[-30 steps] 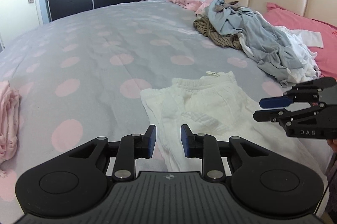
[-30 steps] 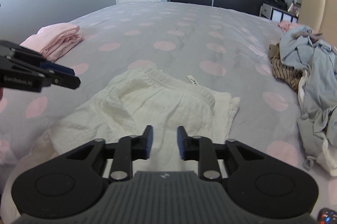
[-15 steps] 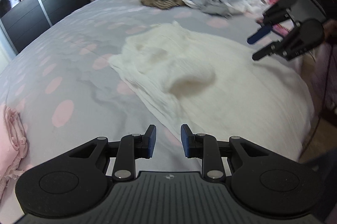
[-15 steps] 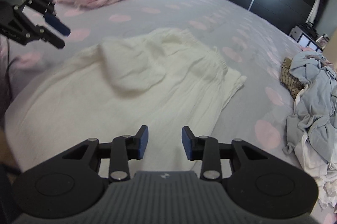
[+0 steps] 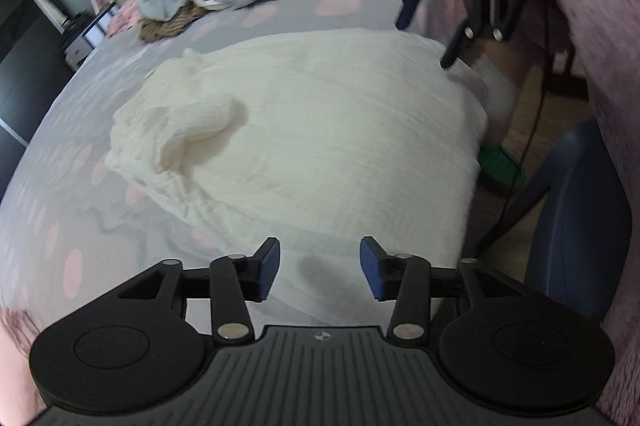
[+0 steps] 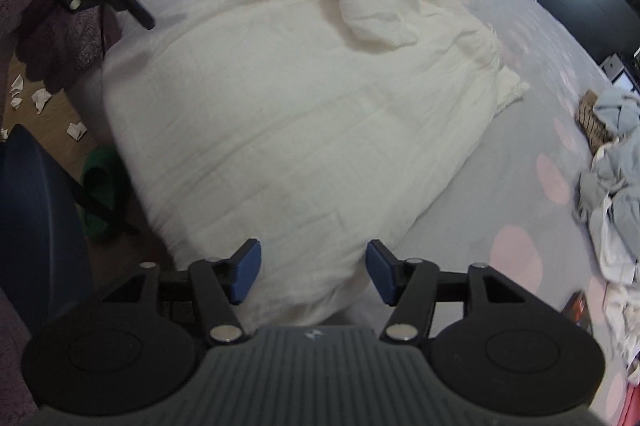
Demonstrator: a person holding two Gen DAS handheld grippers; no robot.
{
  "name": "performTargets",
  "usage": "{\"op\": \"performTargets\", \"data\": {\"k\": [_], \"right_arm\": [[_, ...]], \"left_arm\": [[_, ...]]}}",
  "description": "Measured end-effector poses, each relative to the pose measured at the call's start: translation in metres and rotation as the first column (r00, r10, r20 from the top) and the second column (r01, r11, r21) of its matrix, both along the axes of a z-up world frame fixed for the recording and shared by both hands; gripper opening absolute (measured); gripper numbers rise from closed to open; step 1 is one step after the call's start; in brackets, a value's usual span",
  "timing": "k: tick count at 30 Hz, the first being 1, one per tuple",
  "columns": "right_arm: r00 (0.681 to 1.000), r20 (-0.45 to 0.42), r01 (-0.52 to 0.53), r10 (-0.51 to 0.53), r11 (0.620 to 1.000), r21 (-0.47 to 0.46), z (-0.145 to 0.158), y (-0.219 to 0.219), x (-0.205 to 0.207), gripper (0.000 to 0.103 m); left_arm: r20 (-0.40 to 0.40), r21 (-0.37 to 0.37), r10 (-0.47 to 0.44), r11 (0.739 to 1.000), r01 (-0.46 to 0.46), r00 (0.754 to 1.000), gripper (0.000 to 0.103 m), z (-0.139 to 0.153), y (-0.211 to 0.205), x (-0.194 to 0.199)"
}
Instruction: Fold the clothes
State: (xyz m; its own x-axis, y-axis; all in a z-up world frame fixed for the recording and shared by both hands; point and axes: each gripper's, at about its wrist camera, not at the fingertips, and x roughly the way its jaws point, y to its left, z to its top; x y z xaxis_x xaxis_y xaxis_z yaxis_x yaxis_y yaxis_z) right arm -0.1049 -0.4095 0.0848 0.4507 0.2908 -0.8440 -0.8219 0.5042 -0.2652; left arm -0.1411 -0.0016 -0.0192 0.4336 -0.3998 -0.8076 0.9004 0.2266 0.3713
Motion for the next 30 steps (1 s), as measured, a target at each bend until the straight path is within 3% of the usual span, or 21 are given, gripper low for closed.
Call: {"op": "performTargets", "data": {"k": [5, 8, 11, 13, 15, 18, 21, 23, 26, 30], "right_arm": [[0.994, 0.040, -0.097, 0.099, 0.993, -0.069, -0.006, 0.007, -0.021, 0.071], [0.974, 0.087, -0.195, 0.207, 0.972, -0.134, -0.013, 0.016, -0.035, 0.072], [0.939, 0.121, -0.297, 0.323, 0.935, -0.193, -0.019, 0.023, -0.046, 0.073], [0.917, 0.122, -0.347, 0.379, 0.911, -0.222, -0.023, 0.025, -0.050, 0.082], [0.883, 0.124, -0.412, 0.452, 0.874, -0.256, -0.029, 0.027, -0.054, 0.082], [0.829, 0.103, -0.493, 0.550, 0.806, -0.329, -0.041, 0.030, -0.062, 0.084], [0.732, 0.117, -0.545, 0.671, 0.679, -0.492, -0.064, 0.029, -0.081, 0.089], [0.682, 0.108, -0.564, 0.723, 0.615, -0.551, -0.073, 0.027, -0.087, 0.091], [0.653, 0.107, -0.547, 0.750, 0.564, -0.618, -0.085, 0.027, -0.086, 0.092], [0.600, 0.116, -0.520, 0.792, 0.496, -0.696, -0.099, 0.020, -0.082, 0.093]], "left_arm": [[0.088, 0.097, -0.120, 0.989, 0.111, 0.989, 0.049, -0.017, -0.004, -0.023], [0.158, 0.174, -0.209, 0.968, 0.181, 0.965, 0.056, -0.030, -0.004, -0.036], [0.220, 0.262, -0.332, 0.926, 0.272, 0.917, 0.058, -0.046, 0.000, -0.052], [0.256, 0.324, -0.432, 0.881, 0.344, 0.865, 0.062, -0.058, 0.005, -0.065], [0.272, 0.359, -0.494, 0.848, 0.389, 0.826, 0.065, -0.068, 0.008, -0.073], [0.271, 0.369, -0.520, 0.834, 0.411, 0.810, 0.068, -0.077, 0.007, -0.073], [0.244, 0.396, -0.544, 0.812, 0.429, 0.803, 0.072, -0.088, 0.006, -0.071], [0.244, 0.409, -0.558, 0.801, 0.438, 0.793, 0.072, -0.094, 0.004, -0.069], [0.303, 0.430, -0.580, 0.792, 0.434, 0.756, 0.072, -0.102, 0.000, -0.065], [0.361, 0.476, -0.573, 0.791, 0.383, 0.736, 0.071, -0.113, -0.007, -0.057]]}}
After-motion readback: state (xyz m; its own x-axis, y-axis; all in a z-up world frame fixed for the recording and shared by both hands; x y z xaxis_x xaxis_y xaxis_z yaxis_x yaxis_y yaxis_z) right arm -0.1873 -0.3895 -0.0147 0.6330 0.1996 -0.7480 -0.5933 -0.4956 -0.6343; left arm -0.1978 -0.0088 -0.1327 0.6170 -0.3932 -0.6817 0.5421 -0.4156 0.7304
